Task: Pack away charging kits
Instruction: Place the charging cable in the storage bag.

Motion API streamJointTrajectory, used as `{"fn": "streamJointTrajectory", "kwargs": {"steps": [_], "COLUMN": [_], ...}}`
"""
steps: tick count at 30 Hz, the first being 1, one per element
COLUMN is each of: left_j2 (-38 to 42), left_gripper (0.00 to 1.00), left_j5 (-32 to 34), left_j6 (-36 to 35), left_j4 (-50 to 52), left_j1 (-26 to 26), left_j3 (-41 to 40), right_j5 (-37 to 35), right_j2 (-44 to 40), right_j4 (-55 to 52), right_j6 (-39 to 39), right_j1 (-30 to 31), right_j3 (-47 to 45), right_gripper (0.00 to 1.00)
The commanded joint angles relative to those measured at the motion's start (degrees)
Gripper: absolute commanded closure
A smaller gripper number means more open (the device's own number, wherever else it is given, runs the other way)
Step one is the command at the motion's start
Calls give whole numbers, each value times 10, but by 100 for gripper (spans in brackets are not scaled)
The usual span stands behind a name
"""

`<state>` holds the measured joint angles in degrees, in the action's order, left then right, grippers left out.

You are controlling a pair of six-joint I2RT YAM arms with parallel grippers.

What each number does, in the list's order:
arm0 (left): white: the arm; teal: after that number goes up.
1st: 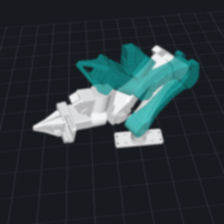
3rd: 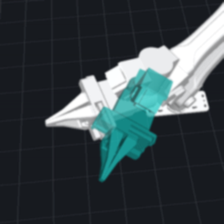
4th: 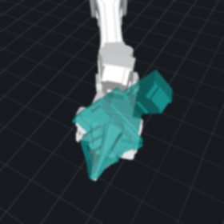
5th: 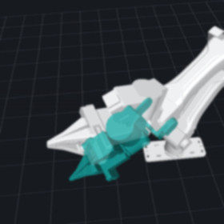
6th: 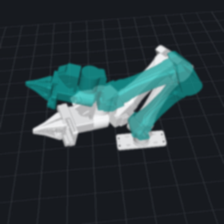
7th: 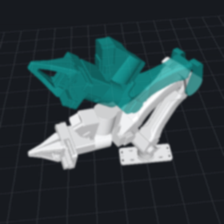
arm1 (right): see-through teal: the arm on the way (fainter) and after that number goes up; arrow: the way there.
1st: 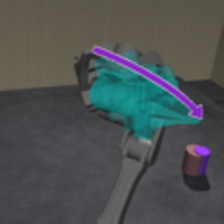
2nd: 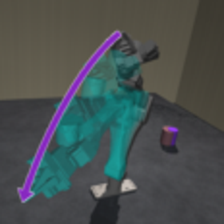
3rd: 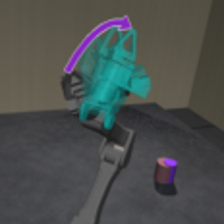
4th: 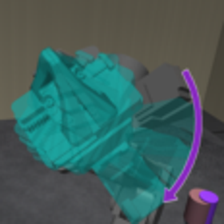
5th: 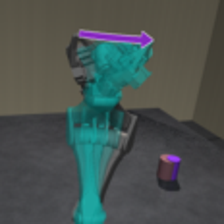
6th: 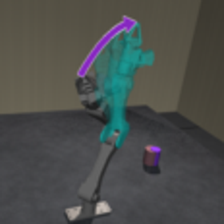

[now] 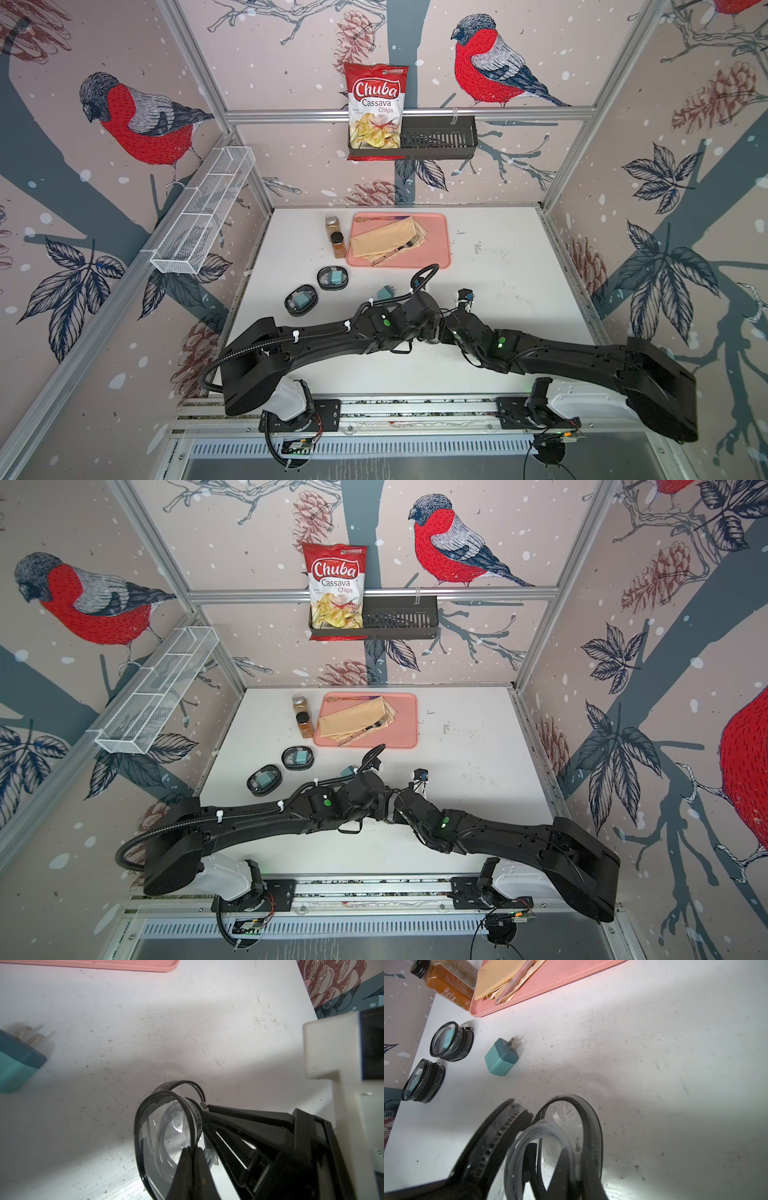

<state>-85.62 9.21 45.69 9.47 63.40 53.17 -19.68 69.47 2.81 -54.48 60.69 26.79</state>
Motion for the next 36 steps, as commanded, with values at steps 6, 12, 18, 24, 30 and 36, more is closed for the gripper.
{"fn": "streamJointTrajectory", "kwargs": {"steps": [6, 12, 18, 24, 30, 36], "left_j2": [4, 20, 26, 21, 12, 11], "left_gripper": [100, 100, 100, 100, 100, 100], "left_j5": [-10, -6, 23, 69, 96, 133], "left_j6": [5, 9, 29, 54, 69, 91], "left_j4": [-39, -50, -26, 27, 62, 111], "left_j1": [2, 2, 2, 3, 2, 2], "left_j3": [-5, -19, -19, -3, 10, 20], "right_j5": [-30, -26, -38, -46, -53, -43], "right_j2": [42, 55, 60, 55, 30, 0], "right_j4": [-19, 9, -7, -15, -8, -2], "right_j6": [-39, -45, -51, -56, -49, -33], "right_j1": [0, -5, -5, 1, 11, 14], "right_j3": [30, 20, 22, 22, 21, 24], "right_gripper": [98, 96, 93, 80, 60, 54]}}
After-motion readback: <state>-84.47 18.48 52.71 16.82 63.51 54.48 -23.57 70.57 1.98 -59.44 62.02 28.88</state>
